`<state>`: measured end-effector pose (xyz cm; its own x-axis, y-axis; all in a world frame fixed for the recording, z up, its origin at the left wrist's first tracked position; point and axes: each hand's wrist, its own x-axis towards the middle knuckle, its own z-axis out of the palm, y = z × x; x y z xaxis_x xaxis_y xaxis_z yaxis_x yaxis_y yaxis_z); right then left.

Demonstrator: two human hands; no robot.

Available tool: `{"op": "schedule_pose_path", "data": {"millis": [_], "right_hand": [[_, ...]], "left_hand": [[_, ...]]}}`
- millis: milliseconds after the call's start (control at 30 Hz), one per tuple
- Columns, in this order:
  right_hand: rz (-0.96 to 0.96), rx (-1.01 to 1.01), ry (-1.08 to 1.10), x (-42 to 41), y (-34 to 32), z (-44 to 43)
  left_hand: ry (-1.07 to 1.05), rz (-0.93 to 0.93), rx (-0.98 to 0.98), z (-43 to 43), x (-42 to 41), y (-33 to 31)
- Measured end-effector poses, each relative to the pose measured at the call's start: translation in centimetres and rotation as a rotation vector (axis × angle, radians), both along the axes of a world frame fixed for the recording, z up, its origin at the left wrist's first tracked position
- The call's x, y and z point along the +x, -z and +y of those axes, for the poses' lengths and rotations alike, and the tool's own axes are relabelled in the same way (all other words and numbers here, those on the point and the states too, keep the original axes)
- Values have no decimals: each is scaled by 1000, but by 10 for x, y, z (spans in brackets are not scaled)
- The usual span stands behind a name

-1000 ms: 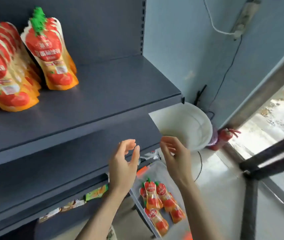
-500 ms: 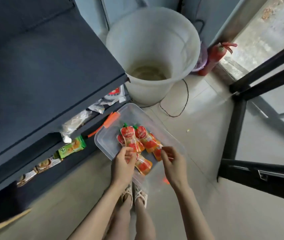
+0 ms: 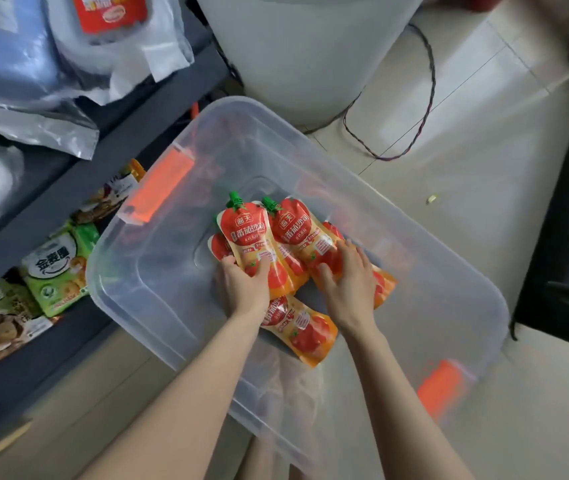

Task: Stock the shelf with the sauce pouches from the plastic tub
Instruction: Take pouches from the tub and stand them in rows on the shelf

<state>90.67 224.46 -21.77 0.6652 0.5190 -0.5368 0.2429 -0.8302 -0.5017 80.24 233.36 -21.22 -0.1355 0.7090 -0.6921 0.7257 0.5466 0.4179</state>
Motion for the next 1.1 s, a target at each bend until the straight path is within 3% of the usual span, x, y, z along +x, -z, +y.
{"op": "schedule_pose_path", "data": {"millis": [133, 300, 567, 833, 1100], "right_hand": [[-158, -123, -75, -4, 29, 6], [-164, -161, -39, 2, 35, 11], [161, -6, 99, 7, -9, -7], [465, 336, 161, -11, -181, -21], [608, 650, -28, -54, -404, 16]], "left_hand": [[-42, 72, 61, -1, 3, 30], [-70, 102, -5, 5, 10, 30], [-114, -132, -107, -3, -9, 1], [-90, -527, 112, -20, -49, -191], [-176, -680, 501, -19, -122, -418]]}}
